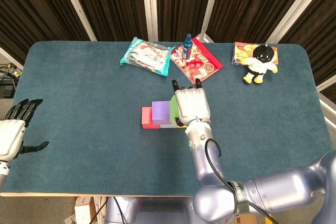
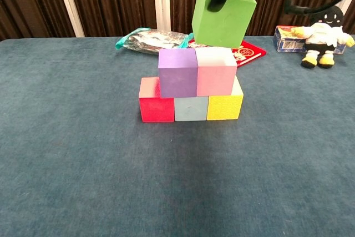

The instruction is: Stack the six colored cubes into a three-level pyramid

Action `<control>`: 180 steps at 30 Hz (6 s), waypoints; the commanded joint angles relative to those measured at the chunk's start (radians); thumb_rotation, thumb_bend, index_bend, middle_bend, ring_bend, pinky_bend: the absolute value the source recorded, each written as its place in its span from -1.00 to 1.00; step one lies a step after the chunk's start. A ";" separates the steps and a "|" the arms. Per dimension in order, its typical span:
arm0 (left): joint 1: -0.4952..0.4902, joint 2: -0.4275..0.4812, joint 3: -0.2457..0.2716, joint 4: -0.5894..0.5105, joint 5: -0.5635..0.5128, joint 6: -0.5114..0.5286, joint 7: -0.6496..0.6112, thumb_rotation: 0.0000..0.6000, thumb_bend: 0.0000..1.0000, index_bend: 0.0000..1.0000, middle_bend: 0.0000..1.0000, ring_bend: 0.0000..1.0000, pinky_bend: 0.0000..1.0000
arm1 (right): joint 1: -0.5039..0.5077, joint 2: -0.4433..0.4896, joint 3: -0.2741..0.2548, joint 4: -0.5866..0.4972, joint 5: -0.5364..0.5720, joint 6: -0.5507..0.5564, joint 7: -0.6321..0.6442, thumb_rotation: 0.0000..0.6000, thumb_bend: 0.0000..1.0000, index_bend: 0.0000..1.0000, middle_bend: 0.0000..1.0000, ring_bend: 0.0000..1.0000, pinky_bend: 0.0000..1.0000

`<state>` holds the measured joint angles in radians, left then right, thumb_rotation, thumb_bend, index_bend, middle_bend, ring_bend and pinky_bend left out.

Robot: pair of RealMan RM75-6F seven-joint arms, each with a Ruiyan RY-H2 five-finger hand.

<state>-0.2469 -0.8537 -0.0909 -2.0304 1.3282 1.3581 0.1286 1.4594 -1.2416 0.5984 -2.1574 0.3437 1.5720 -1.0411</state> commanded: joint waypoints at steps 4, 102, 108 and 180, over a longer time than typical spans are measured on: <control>0.001 0.000 -0.003 0.005 0.002 -0.001 -0.005 1.00 -0.75 -1.00 -0.87 -0.92 -0.81 | -0.003 -0.023 -0.012 0.034 -0.022 0.004 0.003 1.00 -0.41 -1.00 -0.17 -0.32 -0.98; -0.003 0.050 -0.040 0.002 -0.017 -0.038 -0.091 1.00 -0.75 -1.00 -0.87 -0.92 -0.81 | 0.010 -0.242 0.010 0.231 -0.088 0.039 -0.156 1.00 -0.41 -1.00 -0.17 -0.32 -0.91; -0.005 0.049 -0.040 0.005 -0.021 -0.041 -0.091 1.00 -0.75 -1.00 -0.87 -0.92 -0.81 | 0.006 -0.249 0.013 0.239 -0.093 0.029 -0.164 1.00 -0.41 -1.00 -0.17 -0.32 -0.91; -0.007 0.051 -0.037 0.012 -0.018 -0.054 -0.102 1.00 -0.75 -1.00 -0.87 -0.92 -0.81 | -0.002 -0.305 0.020 0.277 -0.157 0.029 -0.227 1.00 -0.41 -1.00 -0.17 -0.32 -0.91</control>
<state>-0.2542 -0.8031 -0.1276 -2.0180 1.3108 1.3043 0.0266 1.4573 -1.5466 0.6185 -1.8808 0.1865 1.6011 -1.2681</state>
